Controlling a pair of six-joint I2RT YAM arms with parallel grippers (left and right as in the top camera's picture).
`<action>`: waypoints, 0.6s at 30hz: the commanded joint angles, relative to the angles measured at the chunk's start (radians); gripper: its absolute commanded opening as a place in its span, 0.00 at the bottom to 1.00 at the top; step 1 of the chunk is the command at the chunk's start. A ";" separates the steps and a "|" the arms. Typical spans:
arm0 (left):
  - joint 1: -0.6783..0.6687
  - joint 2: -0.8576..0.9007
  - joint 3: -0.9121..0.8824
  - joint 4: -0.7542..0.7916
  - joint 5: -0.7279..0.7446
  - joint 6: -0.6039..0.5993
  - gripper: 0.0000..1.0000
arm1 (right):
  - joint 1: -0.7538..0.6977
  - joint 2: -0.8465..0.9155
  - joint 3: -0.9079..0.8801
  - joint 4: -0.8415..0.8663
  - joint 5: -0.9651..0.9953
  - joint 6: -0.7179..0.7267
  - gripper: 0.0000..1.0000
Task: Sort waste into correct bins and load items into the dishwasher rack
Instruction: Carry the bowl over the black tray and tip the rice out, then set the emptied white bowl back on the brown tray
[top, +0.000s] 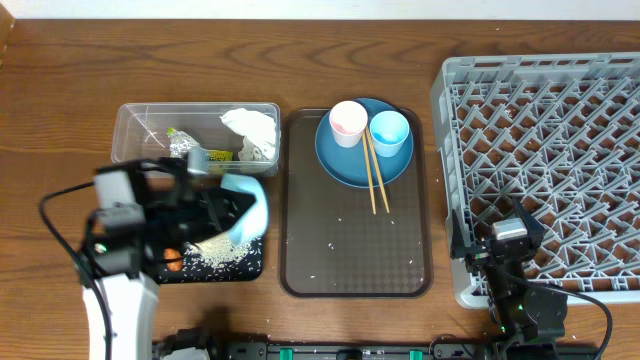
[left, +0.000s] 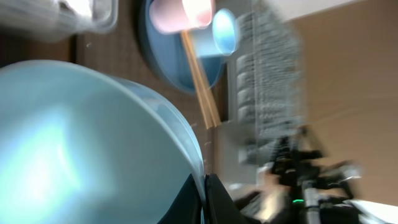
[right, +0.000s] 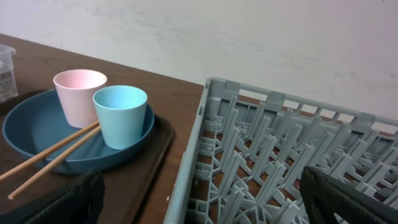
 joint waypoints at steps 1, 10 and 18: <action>-0.176 -0.055 0.018 0.008 -0.343 -0.150 0.06 | -0.006 -0.004 -0.002 -0.004 0.006 -0.008 0.99; -0.718 0.038 0.018 0.138 -0.749 -0.311 0.06 | -0.006 -0.004 -0.002 -0.004 0.006 -0.008 0.99; -0.977 0.295 0.018 0.251 -0.917 -0.369 0.06 | -0.006 -0.004 -0.002 -0.004 0.006 -0.008 0.99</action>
